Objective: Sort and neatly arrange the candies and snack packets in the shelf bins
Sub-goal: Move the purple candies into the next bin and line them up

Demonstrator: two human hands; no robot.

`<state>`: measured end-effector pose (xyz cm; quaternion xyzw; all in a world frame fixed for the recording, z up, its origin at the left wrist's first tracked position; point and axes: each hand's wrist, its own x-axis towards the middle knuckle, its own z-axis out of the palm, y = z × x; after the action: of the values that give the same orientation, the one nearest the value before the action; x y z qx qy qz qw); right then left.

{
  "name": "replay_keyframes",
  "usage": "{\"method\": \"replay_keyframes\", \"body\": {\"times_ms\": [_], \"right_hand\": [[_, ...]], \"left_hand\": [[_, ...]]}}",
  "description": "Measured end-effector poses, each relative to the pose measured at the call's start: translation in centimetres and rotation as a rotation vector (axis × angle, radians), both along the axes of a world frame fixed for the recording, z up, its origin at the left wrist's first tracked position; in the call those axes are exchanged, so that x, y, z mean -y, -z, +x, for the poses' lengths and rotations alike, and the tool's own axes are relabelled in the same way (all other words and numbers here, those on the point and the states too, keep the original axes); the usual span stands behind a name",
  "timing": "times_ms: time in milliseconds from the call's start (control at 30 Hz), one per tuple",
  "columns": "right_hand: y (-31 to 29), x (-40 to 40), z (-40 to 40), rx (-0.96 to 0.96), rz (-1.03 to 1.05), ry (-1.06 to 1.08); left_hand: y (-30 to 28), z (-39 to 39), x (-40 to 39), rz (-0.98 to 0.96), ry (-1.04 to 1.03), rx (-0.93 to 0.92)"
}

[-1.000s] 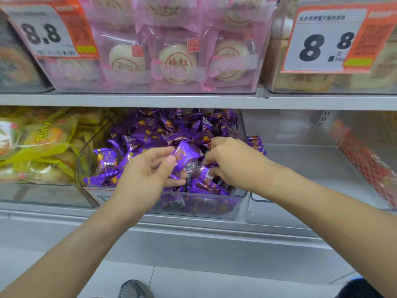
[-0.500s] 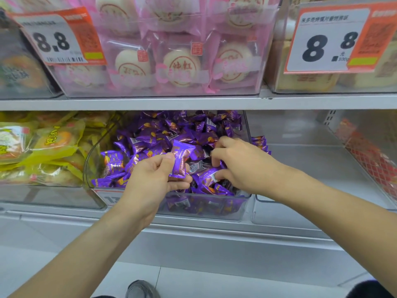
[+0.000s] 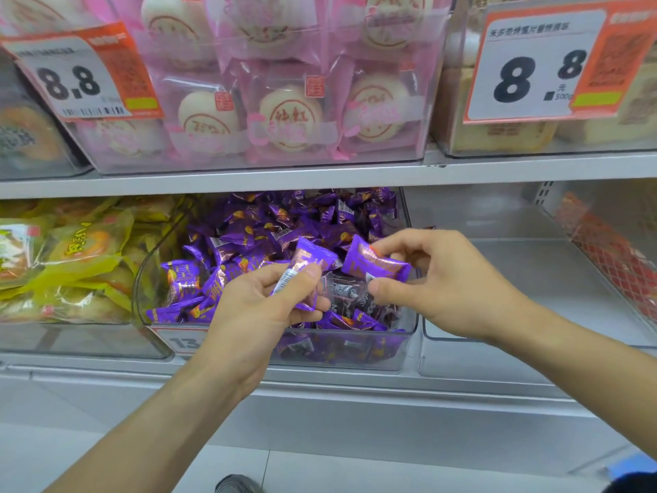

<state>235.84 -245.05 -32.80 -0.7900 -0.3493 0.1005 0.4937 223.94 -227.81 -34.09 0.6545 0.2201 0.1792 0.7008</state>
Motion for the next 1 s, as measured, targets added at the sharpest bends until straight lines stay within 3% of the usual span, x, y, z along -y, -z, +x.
{"method": "replay_keyframes", "body": {"times_ms": [200,500,767,900,1000], "right_hand": [[-0.4,1.3,-0.5,-0.388,0.218,-0.067],[-0.6,2.5,-0.4,-0.493,0.341,0.103],[-0.5,3.3,-0.7,-0.496,0.418,0.104],[-0.2,3.4,-0.6,-0.495,0.374,0.088],[-0.7,3.3,-0.7,-0.773,0.483,0.038]], "left_hand": [[0.3,0.5,1.0,0.011,0.075,-0.005],[-0.3,1.6,3.3,-0.172,0.176,0.094],[0.1,2.0,3.9,0.093,0.221,0.029],[-0.6,2.1,4.9,-0.173,0.211,0.067],[-0.4,2.3,4.8,-0.250,0.155,0.088]]}}
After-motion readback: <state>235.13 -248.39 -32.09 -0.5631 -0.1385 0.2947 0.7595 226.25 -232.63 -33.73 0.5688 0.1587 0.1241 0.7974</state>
